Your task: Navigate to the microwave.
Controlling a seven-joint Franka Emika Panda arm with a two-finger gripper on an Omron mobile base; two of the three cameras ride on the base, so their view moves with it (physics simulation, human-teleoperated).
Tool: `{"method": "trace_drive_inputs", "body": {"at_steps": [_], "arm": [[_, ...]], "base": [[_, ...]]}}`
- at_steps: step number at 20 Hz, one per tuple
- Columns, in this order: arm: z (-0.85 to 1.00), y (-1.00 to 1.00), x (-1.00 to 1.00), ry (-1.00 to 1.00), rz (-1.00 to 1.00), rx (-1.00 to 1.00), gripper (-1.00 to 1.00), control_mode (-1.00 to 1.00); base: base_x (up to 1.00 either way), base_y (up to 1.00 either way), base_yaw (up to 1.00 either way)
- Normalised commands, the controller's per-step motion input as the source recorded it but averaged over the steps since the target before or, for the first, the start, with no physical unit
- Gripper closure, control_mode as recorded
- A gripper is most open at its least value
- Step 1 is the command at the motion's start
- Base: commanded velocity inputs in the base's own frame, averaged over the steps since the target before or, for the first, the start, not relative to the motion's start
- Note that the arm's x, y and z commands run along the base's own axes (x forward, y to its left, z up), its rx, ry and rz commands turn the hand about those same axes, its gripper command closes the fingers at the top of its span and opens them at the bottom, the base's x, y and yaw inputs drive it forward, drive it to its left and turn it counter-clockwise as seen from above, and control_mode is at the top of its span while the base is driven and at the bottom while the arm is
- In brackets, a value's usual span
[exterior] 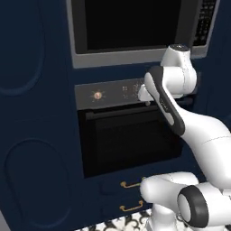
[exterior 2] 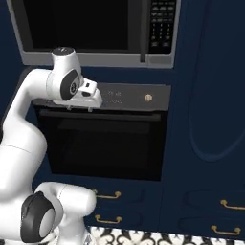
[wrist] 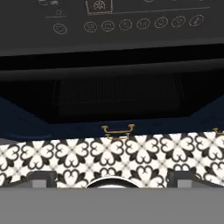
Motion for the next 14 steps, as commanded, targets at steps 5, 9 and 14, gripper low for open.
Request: {"method": "trace_drive_inputs", "body": {"at_steps": [5, 9, 14], "arm": [[0.0, 0.0, 0.0, 0.0, 0.0, 0.0, -1.0, 1.0], [0.0, 0.0, 0.0, 0.0, 0.0, 0.0, -1.0, 1.0], [0.0, 0.0, 0.0, 0.0, 0.0, 0.0, -1.0, 1.0]], "base": [[0.67, 0.11, 0.06], [0.25, 0.02, 0.02], [0.28, 0.0, 0.0]]}}
